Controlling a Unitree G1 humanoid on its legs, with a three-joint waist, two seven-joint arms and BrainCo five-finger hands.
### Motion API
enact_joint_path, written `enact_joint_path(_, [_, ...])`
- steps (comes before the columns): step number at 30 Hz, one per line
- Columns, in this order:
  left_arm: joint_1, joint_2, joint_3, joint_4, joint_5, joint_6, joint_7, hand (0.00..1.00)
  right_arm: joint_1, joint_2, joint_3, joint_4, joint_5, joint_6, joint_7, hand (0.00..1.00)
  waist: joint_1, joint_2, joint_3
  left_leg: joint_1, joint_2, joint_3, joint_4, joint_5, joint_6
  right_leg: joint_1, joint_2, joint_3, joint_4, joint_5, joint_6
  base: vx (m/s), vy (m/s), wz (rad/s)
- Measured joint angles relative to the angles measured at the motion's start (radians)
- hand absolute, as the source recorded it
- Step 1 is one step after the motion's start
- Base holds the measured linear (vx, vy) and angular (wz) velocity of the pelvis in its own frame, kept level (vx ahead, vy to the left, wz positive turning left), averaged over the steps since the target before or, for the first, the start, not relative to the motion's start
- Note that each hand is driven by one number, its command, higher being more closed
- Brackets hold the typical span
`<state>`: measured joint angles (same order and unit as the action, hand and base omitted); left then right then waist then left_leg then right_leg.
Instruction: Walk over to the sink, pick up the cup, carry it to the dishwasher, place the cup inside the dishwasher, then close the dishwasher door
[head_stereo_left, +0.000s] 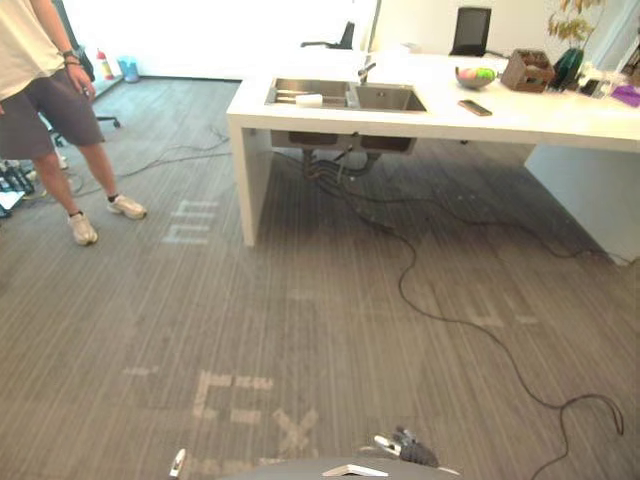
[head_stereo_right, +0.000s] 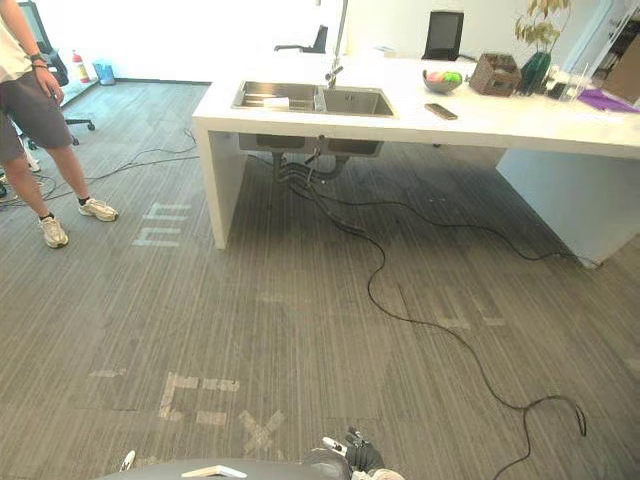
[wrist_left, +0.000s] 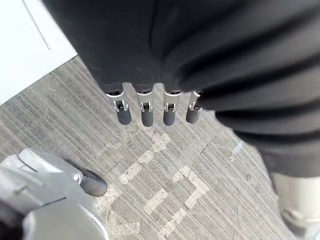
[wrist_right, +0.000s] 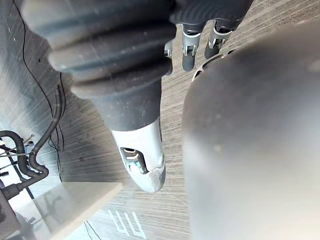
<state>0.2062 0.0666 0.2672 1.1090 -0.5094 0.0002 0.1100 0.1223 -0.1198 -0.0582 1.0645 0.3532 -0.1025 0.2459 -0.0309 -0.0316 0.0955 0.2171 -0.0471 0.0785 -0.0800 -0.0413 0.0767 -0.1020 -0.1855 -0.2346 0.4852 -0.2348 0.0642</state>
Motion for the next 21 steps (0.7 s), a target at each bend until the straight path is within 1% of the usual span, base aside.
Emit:
enact_joint_path(2, [-0.011,-0.010,0.033,0.000,0.007,0.001,0.000,0.00,0.022,0.001,-0.007,-0.039,0.018,-0.001,0.015,0.00,0.004,0.006,0.018,0.000,0.032,-0.020,0.034,-0.036,-0.009,-0.051,0.002,0.003,-0.047,0.026,0.014,0.20,-0.077,0.26])
enact_joint_path(3, [-0.024,-0.018,0.047,0.000,0.014,0.006,0.001,0.00,0.033,-0.001,-0.020,-0.065,0.035,-0.001,0.031,0.00,0.006,0.017,0.042,-0.020,0.063,-0.027,0.111,-0.088,-0.021,-0.080,0.007,0.014,-0.078,0.066,0.024,0.21,-0.089,0.22])
enact_joint_path(4, [-0.028,-0.022,0.047,-0.001,0.014,0.008,0.001,0.00,0.037,-0.005,-0.024,-0.072,0.041,-0.003,0.039,0.00,0.007,0.025,0.050,-0.029,0.081,-0.030,0.154,-0.118,-0.027,-0.095,0.013,0.022,-0.099,0.089,0.027,0.31,-0.143,0.14])
enact_joint_path(5, [-0.033,-0.029,0.057,-0.001,0.019,0.012,0.002,0.00,0.046,-0.011,-0.024,-0.090,0.046,-0.005,0.049,0.00,0.005,0.039,0.062,-0.041,0.114,-0.035,0.236,-0.181,-0.047,-0.114,0.025,0.043,-0.152,0.133,0.038,0.31,-0.179,0.04])
enact_joint_path(6, [-0.034,-0.033,0.084,-0.001,0.026,0.019,0.000,0.00,0.059,-0.007,-0.023,-0.109,0.050,-0.006,0.053,0.00,0.005,0.037,0.063,-0.036,0.131,-0.041,0.305,-0.242,-0.063,-0.119,0.026,0.062,-0.191,0.158,0.040,0.30,-0.188,0.04])
enact_joint_path(7, [-0.034,-0.035,0.091,-0.001,0.029,0.020,0.001,0.00,0.063,-0.006,-0.023,-0.111,0.054,-0.007,0.054,0.00,0.005,0.036,0.063,-0.032,0.136,-0.044,0.337,-0.274,-0.072,-0.121,0.020,0.064,-0.197,0.169,0.034,0.39,-0.266,0.12])
enact_joint_path(8, [-0.034,-0.038,0.099,-0.003,0.033,0.020,0.002,0.00,0.070,-0.005,-0.025,-0.117,0.057,-0.006,0.061,0.00,0.009,0.035,0.062,-0.015,0.145,-0.050,0.381,-0.331,-0.088,-0.121,0.013,0.065,-0.185,0.182,0.015,0.48,-0.337,0.17])
enact_joint_path(9, [-0.032,-0.042,0.112,-0.006,0.039,0.019,0.010,0.00,0.076,-0.003,-0.026,-0.119,0.064,0.001,0.063,0.00,0.013,0.033,0.059,0.018,0.153,-0.051,0.381,-0.368,-0.103,-0.118,0.015,0.062,-0.152,0.182,0.006,0.51,-0.364,0.20])
enact_joint_path(10, [-0.027,-0.046,0.123,-0.010,0.043,0.019,0.015,0.00,0.082,0.000,-0.026,-0.121,0.064,0.004,0.064,0.00,0.012,0.030,0.051,0.039,0.157,-0.051,0.368,-0.382,-0.109,-0.107,0.023,0.056,-0.141,0.167,0.005,0.57,-0.377,0.31])
enact_joint_path(11, [-0.014,-0.066,0.132,-0.012,0.048,0.017,0.021,0.00,0.093,-0.010,-0.045,-0.140,0.073,0.024,0.077,0.00,0.006,0.041,0.024,0.068,0.180,-0.063,0.369,-0.392,-0.124,-0.109,0.050,0.059,-0.106,0.207,0.018,0.61,-0.319,0.31])
enact_joint_path(12, [-0.013,-0.094,0.164,-0.020,0.058,0.015,0.021,0.00,0.093,-0.025,-0.069,-0.142,0.073,0.036,0.078,0.00,0.003,0.081,0.006,0.033,0.209,-0.076,0.473,-0.384,-0.116,-0.108,0.073,0.041,-0.072,0.157,0.005,0.62,-0.307,0.21])
enact_joint_path(13, [-0.010,-0.127,0.198,-0.044,0.065,0.005,0.023,0.00,0.092,-0.034,-0.079,-0.138,0.072,0.043,0.074,0.00,0.009,0.093,-0.002,-0.018,0.229,-0.086,0.594,-0.340,-0.096,-0.093,0.089,0.034,-0.063,0.127,-0.013,0.75,-0.375,0.01])
enact_joint_path(14, [-0.007,-0.150,0.233,-0.054,0.076,-0.017,0.030,0.00,0.085,-0.039,-0.082,-0.135,0.072,0.048,0.073,0.00,0.009,0.105,-0.007,-0.069,0.258,-0.085,0.737,-0.247,-0.126,-0.042,0.110,0.023,-0.074,0.104,-0.020,0.62,-0.335,-0.03])
enact_joint_path(15, [-0.009,-0.157,0.244,-0.058,0.090,-0.029,0.036,0.00,0.074,-0.041,-0.084,-0.136,0.073,0.048,0.072,0.00,0.009,0.114,-0.011,-0.108,0.291,-0.069,0.854,-0.167,-0.151,0.010,0.130,0.010,-0.107,0.084,-0.031,0.75,-0.364,0.07])
enact_joint_path(16, [-0.011,-0.156,0.242,-0.063,0.124,-0.042,0.039,0.00,0.065,-0.039,-0.084,-0.132,0.072,0.049,0.071,0.00,0.010,0.118,-0.009,-0.162,0.339,-0.023,0.999,-0.156,-0.145,0.096,0.161,0.003,-0.172,0.076,-0.040,0.50,-0.204,0.09])
enact_joint_path(17, [-0.016,-0.154,0.241,-0.071,0.134,-0.051,0.041,0.00,0.055,-0.034,-0.083,-0.122,0.071,0.052,0.071,0.00,0.014,0.113,-0.007,-0.184,0.345,-0.006,1.049,-0.173,-0.144,0.140,0.170,0.003,-0.209,0.076,-0.041,0.59,-0.230,-0.02])
enact_joint_path(18, [-0.022,-0.153,0.230,-0.082,0.166,-0.072,0.047,0.00,0.039,-0.018,-0.084,-0.092,0.072,0.059,0.071,0.00,0.026,0.097,-0.001,-0.225,0.332,0.026,1.099,-0.217,-0.144,0.217,0.173,0.007,-0.270,0.080,-0.047,0.55,-0.186,-0.09])
enact_joint_path(19, [-0.026,-0.135,0.201,-0.098,0.186,-0.085,0.058,0.00,0.012,-0.001,-0.083,-0.084,0.072,0.060,0.072,0.00,0.034,0.085,0.002,-0.278,0.302,0.061,1.091,-0.263,-0.140,0.273,0.166,0.011,-0.313,0.081,-0.047,0.51,-0.147,-0.10])
enact_joint_path(20, [-0.027,-0.131,0.186,-0.107,0.194,-0.088,0.060,0.00,0.001,0.005,-0.083,-0.081,0.072,0.060,0.072,0.00,0.037,0.082,0.005,-0.307,0.281,0.078,1.067,-0.285,-0.136,0.294,0.157,0.013,-0.327,0.081,-0.047,0.47,-0.056,-0.12])
enact_joint_path(21, [-0.035,-0.123,0.158,-0.119,0.216,-0.094,0.059,0.00,-0.023,0.013,-0.087,-0.074,0.073,0.059,0.072,0.00,0.047,0.074,0.011,-0.358,0.242,0.127,0.965,-0.318,-0.119,0.318,0.134,0.019,-0.337,0.081,-0.047,0.52,0.050,-0.19])
